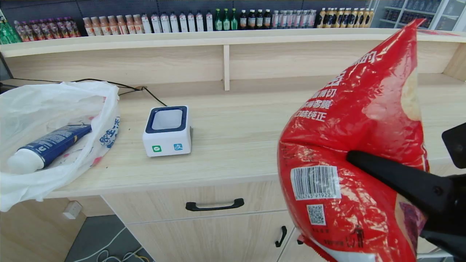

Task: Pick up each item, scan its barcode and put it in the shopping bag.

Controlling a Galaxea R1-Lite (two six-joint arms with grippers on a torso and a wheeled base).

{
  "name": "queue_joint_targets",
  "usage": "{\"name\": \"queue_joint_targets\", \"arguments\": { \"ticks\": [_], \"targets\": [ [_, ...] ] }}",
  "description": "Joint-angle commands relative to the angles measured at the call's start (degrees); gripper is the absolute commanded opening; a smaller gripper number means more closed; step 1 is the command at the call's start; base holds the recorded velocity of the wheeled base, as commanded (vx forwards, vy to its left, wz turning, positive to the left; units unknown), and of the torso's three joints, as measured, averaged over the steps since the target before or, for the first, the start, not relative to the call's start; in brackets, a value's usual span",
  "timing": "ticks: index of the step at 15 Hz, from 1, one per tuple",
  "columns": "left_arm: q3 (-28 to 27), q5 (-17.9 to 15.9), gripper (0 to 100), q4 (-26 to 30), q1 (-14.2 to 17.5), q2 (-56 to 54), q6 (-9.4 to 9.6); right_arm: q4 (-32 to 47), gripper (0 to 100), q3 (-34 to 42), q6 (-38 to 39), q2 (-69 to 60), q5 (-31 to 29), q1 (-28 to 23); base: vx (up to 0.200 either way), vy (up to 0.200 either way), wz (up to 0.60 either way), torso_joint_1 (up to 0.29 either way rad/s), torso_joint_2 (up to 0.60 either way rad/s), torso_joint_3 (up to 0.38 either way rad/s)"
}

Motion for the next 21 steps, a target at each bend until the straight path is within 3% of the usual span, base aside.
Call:
{"name": "queue_joint_targets", "arguments": {
  "ticks": [1, 4, 6, 10, 21],
  "targets": [
    [0.0, 0.01, 100, 0.0, -0.06, -0.02, -0.07, -2.87, 0, 4.44, 1.21, 2.43, 3.07, 1.98, 0.0, 0.0, 0.0, 0.0, 0.0, 0.0],
    [0.0, 0.01, 100, 0.0, -0.06, -0.02, -0.07, -7.09, 0, 5.67, 4.46, 3.57, 3.25, 4.0, 0.0, 0.0, 0.0, 0.0, 0.0, 0.0],
    [0.0, 0.01, 100, 0.0, -0.06, -0.02, -0.07, -10.69, 0, 5.23, 10.53, 5.5, 3.25, 4.0, 0.0, 0.0, 0.0, 0.0, 0.0, 0.0],
    [0.0, 0.01, 100, 0.0, -0.06, -0.02, -0.07, -18.86, 0, 5.58, 13.08, 11.48, 3.25, 3.12, 0.0, 0.0, 0.0, 0.0, 0.0, 0.0],
    [0.0, 0.01, 100, 0.0, -0.06, -0.02, -0.07, -19.39, 0, 4.0, 17.91, 11.39, 3.16, 0.66, 0.0, 0.0, 0.0, 0.0, 0.0, 0.0]
  ]
}}
